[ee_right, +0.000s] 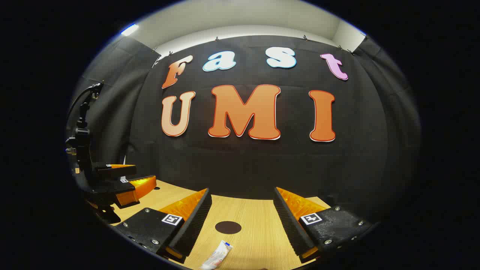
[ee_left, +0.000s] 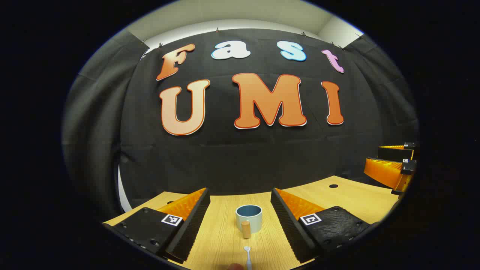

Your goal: Put the toothbrush and toothpaste on the desktop into the cup, then pick up the cup and place it on the coaster on the desktop.

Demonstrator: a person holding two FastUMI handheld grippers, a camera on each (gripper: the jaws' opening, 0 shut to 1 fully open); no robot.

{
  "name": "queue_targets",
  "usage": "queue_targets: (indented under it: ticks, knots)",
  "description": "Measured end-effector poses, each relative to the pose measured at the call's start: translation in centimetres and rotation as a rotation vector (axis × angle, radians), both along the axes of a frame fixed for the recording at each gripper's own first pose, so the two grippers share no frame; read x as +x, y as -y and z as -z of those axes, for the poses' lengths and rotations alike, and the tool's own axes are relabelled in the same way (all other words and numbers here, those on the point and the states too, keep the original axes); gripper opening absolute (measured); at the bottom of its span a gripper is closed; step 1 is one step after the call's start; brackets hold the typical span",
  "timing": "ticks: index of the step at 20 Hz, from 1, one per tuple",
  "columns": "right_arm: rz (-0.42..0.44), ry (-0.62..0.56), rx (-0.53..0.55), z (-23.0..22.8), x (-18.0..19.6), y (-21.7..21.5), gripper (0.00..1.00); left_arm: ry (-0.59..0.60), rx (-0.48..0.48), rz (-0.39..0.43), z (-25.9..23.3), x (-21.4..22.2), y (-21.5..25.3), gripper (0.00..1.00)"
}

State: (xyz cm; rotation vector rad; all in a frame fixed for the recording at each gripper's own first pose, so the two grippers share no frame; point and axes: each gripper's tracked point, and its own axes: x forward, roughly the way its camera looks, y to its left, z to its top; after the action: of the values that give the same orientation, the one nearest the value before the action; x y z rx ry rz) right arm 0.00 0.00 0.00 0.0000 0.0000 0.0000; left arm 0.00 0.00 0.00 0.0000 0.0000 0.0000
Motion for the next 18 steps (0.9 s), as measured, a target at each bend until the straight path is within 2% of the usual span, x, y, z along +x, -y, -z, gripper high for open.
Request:
queue_targets:
  ticks: [4, 18]
  knots:
    - [-0.010, -0.015, 0.011, 0.5, 0.3, -0.2, 0.98, -0.013, 0.002, -0.007, 0.5, 0.2, -0.1, 1.00]
    - [-0.025, -0.048, 0.039, 1.4, 0.3, -1.0, 0.99, -0.003, -0.010, -0.028, 0.2, -0.5, -0.8, 0.98]
